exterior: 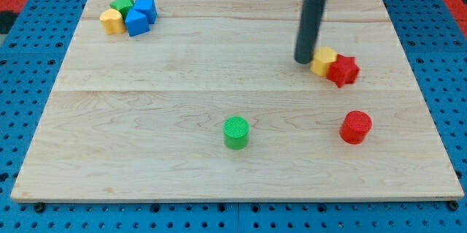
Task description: Touch the bottom left of green circle
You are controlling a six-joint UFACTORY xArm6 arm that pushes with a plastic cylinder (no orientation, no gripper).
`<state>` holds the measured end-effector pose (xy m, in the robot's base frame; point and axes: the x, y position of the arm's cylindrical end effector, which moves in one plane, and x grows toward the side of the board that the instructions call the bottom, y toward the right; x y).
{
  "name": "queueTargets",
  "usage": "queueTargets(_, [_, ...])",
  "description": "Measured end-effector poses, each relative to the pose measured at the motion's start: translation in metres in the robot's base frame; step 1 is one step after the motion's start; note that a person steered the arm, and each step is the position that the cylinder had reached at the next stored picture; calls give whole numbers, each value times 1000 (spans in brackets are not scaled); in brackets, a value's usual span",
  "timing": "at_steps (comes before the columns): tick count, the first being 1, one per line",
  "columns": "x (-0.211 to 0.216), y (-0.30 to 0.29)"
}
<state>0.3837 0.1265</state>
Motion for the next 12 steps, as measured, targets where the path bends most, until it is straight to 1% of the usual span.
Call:
queueTargets(1, [2,-22])
queueTargets(3, [67,-57])
queueTargets(4, [47,-154])
queueTargets(5, [33,-199])
queueTargets(6, [32,-235])
queueTargets(7, [64,-241])
queueTargets(8, [122,-243])
queueTargets(9, [138,-243])
queueTargets(11, [142,-242])
queueTargets(12, [152,-190])
